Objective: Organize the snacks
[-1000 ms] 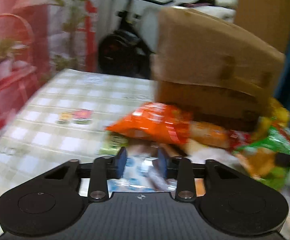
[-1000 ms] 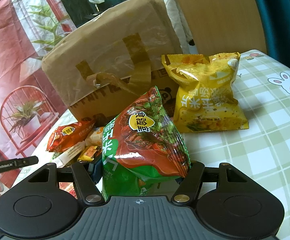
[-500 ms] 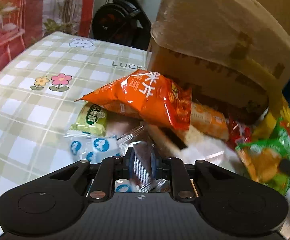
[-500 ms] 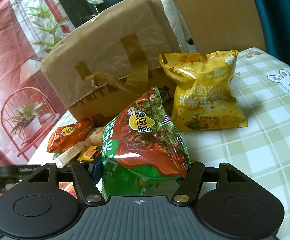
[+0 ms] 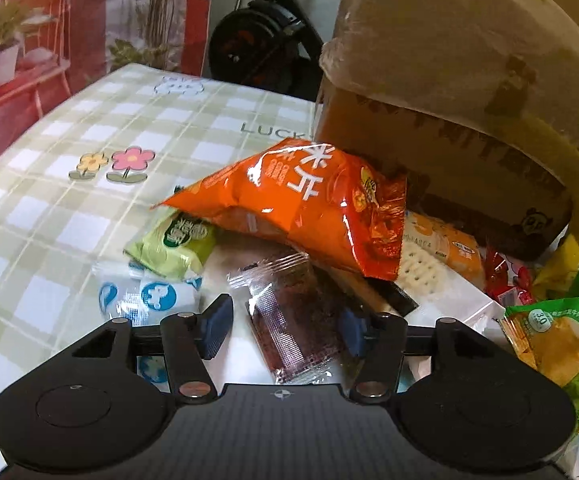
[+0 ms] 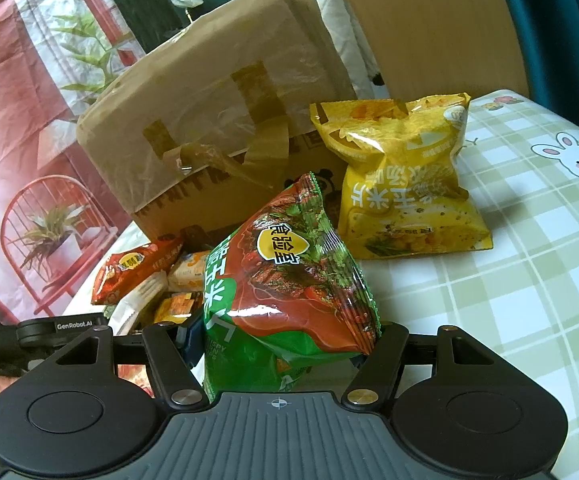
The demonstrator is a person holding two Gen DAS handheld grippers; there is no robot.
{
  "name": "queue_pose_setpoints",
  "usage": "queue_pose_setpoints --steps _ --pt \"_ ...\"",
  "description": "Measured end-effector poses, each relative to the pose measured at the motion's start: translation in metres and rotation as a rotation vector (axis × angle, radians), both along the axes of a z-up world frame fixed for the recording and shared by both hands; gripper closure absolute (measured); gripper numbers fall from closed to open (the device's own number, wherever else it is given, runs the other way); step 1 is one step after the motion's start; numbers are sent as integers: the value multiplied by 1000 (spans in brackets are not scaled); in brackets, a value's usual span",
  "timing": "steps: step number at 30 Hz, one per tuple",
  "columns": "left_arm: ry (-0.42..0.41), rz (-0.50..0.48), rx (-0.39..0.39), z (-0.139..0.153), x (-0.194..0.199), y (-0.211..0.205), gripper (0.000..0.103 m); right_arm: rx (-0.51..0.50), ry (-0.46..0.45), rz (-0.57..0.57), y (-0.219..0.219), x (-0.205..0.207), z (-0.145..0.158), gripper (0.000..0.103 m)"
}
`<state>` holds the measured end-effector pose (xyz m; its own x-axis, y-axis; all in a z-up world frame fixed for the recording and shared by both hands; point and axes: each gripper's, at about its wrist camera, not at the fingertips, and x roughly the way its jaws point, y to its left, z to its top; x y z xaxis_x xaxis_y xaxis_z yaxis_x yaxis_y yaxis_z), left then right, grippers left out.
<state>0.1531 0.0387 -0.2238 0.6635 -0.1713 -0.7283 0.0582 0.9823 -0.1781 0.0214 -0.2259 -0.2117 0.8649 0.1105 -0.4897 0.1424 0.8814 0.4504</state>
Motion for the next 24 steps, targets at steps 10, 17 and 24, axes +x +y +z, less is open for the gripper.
queue_pose_setpoints --steps 10,17,24 --pt "-43 -31 77 -4 -11 -10 42 5 -2 -1 0 -1 0 42" --pt "-40 -39 88 -2 -19 -3 62 13 -8 -5 -1 -4 0 42" --pt "-96 -60 100 11 -32 0 65 11 -11 -5 0 -5 2 42"
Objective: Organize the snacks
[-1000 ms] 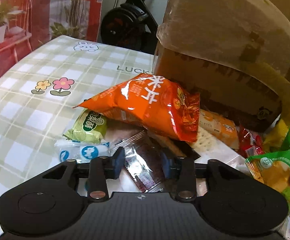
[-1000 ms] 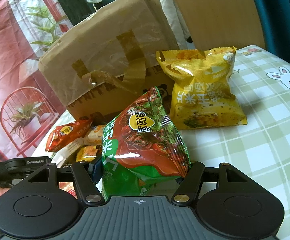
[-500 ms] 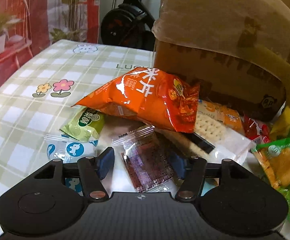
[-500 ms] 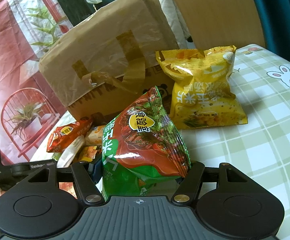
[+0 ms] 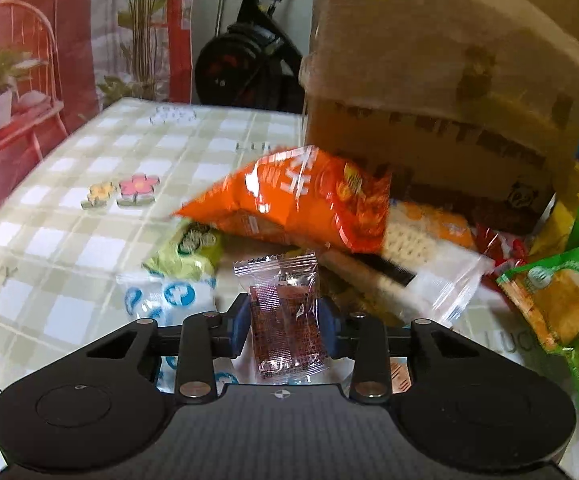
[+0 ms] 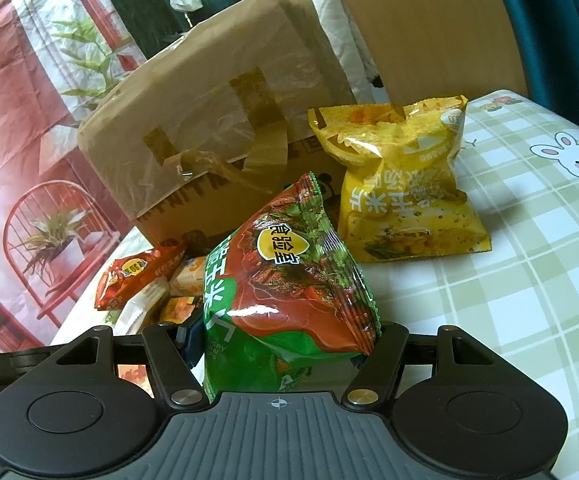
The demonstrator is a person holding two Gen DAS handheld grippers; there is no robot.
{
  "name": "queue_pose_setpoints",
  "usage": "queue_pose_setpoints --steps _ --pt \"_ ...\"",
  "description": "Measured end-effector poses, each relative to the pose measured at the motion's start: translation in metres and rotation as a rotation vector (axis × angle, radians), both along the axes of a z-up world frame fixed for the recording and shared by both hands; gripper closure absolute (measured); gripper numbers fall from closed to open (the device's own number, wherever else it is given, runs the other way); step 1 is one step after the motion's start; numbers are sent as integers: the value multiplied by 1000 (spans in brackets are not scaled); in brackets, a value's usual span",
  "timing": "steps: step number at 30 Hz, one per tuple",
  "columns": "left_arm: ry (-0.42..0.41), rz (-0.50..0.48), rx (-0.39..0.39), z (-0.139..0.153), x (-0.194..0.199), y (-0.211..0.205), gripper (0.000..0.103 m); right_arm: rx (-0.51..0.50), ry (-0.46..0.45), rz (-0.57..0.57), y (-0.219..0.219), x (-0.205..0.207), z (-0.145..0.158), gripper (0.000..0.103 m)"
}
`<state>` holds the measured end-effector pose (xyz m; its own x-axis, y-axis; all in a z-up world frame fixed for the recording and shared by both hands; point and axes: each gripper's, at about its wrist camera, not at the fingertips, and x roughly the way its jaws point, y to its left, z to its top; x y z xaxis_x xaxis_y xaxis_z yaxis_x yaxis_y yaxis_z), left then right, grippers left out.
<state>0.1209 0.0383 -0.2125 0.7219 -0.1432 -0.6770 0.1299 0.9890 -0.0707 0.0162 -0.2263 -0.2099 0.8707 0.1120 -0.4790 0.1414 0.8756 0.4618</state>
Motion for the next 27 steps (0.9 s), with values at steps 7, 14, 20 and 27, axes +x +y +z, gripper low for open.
queue_pose_setpoints --steps 7,14,20,27 --pt "-57 11 -36 24 -12 6 65 -34 -32 15 5 -3 16 42" --pt "-53 -4 -67 35 -17 6 65 -78 -45 31 14 -6 30 42" --pt "-72 11 -88 44 -25 9 65 -103 -64 26 17 -13 43 42" --pt "-151 17 -100 66 -32 10 65 -127 -94 24 16 -16 57 42"
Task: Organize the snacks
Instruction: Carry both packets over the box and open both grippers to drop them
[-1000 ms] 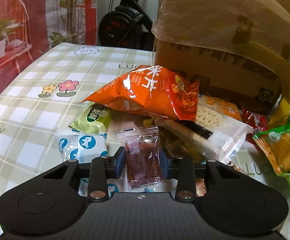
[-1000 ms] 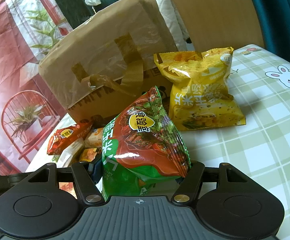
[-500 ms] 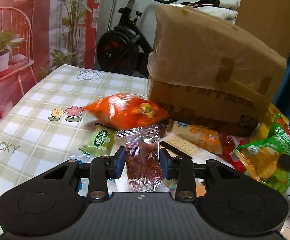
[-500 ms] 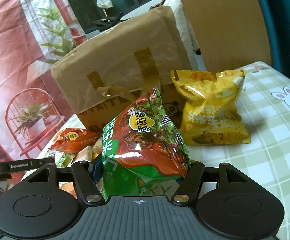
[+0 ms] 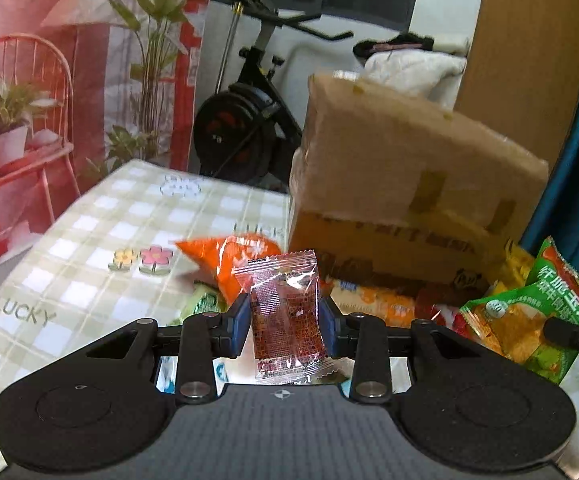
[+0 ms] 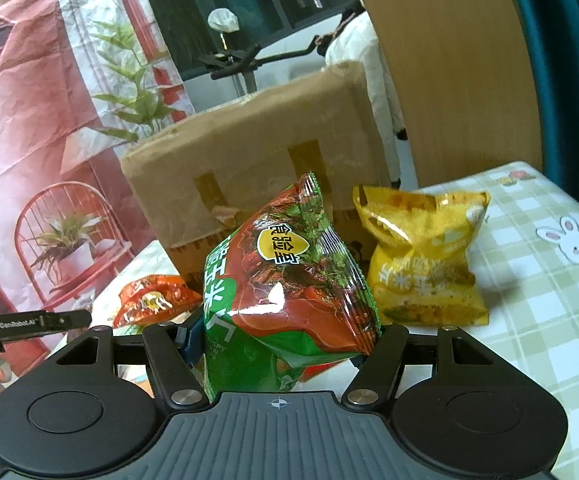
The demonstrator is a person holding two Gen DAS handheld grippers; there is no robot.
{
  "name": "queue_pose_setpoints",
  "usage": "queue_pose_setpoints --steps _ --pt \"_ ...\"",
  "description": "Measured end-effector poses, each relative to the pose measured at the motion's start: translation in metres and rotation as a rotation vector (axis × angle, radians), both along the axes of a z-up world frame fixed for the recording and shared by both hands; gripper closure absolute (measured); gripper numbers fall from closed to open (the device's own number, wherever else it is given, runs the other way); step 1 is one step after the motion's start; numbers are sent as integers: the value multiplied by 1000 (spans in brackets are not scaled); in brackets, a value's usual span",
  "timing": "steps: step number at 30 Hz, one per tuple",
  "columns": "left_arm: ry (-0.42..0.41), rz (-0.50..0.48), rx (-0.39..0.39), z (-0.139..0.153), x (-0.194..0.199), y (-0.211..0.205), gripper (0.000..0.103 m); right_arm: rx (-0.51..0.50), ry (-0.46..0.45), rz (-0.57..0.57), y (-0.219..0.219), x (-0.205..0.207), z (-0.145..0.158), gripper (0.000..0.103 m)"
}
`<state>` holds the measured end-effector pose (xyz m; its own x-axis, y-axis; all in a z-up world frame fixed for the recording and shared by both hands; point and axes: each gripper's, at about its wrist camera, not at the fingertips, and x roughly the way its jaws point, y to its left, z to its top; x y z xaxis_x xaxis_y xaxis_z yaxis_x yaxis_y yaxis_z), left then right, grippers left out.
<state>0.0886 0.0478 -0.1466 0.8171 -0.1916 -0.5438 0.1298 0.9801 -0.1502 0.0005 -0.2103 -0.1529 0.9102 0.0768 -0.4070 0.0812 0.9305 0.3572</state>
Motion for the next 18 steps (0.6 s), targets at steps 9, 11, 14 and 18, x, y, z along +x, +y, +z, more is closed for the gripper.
queue_pose_setpoints --steps 9,11,14,18 --pt "-91 -24 -6 29 4 -11 65 -42 -70 -11 -7 4 33 42" --pt "-112 -30 -9 35 5 -14 65 -52 -91 -14 -11 6 43 42" --pt "-139 -42 -13 44 5 -17 65 -60 -116 -17 -16 8 55 42" --pt "-174 -58 -23 56 8 -22 65 -72 -139 -15 -21 11 69 42"
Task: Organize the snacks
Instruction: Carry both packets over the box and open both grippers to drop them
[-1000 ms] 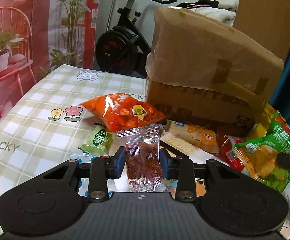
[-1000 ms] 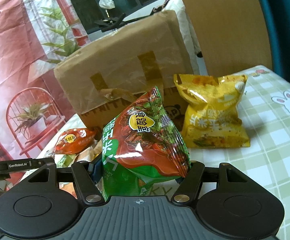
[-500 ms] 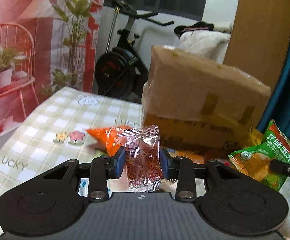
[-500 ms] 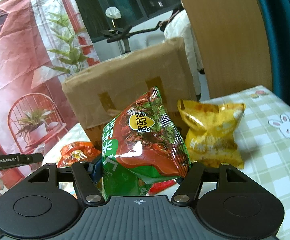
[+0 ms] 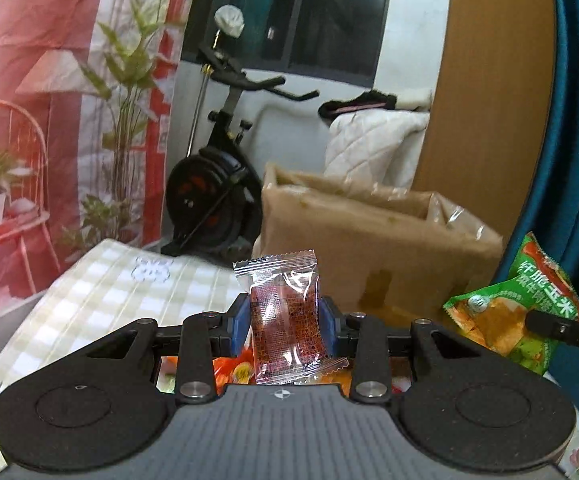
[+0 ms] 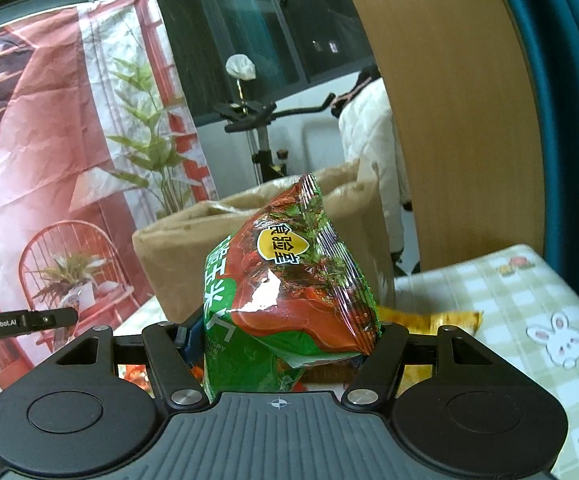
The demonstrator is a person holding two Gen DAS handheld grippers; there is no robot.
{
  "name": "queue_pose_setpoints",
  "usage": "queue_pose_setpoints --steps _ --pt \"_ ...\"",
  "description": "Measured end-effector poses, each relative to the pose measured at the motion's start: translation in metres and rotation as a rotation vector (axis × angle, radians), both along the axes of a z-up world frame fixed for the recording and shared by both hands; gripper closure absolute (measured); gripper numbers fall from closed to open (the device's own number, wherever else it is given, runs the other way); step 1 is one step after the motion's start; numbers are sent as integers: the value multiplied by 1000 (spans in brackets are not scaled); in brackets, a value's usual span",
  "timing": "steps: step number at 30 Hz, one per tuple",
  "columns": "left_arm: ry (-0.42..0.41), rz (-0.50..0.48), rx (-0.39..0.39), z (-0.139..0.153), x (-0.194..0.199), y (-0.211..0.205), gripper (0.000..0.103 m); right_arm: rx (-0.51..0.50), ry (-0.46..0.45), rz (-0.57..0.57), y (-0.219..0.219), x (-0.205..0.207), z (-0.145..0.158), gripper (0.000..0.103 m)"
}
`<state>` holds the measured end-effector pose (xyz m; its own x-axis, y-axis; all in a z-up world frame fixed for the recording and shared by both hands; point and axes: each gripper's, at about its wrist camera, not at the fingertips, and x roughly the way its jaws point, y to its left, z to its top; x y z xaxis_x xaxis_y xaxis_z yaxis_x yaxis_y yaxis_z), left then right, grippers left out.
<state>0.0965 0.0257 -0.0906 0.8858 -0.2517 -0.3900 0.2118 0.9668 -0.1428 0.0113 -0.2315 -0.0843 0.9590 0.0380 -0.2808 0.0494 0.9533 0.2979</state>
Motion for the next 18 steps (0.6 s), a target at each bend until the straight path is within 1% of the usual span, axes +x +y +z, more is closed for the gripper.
queue_pose_setpoints --steps 6,12,18 --pt "-51 -26 -9 20 5 -12 65 -12 -43 14 -3 6 21 42" --pt "-88 -49 -29 36 16 -23 65 -26 -92 34 -8 17 51 42" --pt "-117 -83 -42 52 27 -34 65 -60 -139 46 -14 35 80 42"
